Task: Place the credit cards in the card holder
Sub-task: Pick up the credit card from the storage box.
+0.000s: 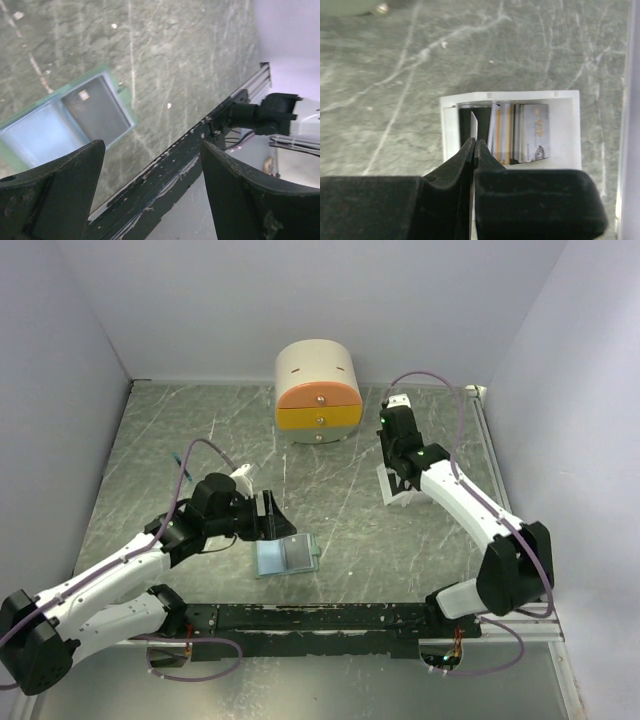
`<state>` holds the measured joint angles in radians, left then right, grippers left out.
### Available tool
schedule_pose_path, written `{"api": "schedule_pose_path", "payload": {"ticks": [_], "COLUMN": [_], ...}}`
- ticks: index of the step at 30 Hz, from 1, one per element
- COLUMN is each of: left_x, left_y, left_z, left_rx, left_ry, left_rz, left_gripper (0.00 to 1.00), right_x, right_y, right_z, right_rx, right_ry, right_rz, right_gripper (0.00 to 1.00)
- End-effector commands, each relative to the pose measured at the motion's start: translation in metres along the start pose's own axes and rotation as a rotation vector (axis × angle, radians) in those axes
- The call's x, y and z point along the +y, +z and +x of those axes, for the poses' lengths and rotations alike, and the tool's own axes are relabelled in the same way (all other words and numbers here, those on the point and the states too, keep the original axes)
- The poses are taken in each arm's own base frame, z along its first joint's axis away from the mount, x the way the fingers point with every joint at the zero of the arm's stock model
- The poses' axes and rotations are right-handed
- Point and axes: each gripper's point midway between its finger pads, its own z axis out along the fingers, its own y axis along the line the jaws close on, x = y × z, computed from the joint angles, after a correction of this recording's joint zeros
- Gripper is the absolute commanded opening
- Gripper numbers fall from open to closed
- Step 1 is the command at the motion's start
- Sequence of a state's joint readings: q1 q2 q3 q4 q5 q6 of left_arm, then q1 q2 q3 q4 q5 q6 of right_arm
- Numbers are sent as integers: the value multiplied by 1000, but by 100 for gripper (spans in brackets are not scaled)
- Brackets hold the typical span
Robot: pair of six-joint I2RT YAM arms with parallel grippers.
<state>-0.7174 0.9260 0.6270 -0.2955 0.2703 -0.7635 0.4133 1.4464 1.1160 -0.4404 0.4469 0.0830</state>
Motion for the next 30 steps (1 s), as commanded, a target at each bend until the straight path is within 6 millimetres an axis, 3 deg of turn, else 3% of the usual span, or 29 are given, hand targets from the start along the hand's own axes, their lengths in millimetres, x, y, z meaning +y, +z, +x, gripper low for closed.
{"api": "schedule_pose_path", "payload": {"ticks": [1,7,13,16,22,26,30], "left_x": [-42,-64,-76,-76,-71,-82,-90], "left_y": [2,-2,0,1,2,-13,-19], "left_z": [-17,-33,-30,-30,-28,-36,-41], "left_rx": [-33,-80,-64,-82,-112,-192,-221], "left_ry": [-41,-103,-174,-186,-208,-205,-192], "left_rz": [179,260,352,381,394,488,543], "left_gripper": [88,87,87,87,90,91,87], "right_x": [22,64,112,134,153,159,169], "right_y": [-31,-74,-125,-145,-181,-197,-211], "right_z": [-21,-38,-51,-45,-42,-38,-32], "right_rx": [-76,-179,-266,-277,-298,-291,-267], "right_ry": [94,215,287,342,488,565,638], "right_rz": [-168,-433,-650,-782,-1003,-1113,-1230], "right_gripper": [0,0,0,0,0,0,0]}}
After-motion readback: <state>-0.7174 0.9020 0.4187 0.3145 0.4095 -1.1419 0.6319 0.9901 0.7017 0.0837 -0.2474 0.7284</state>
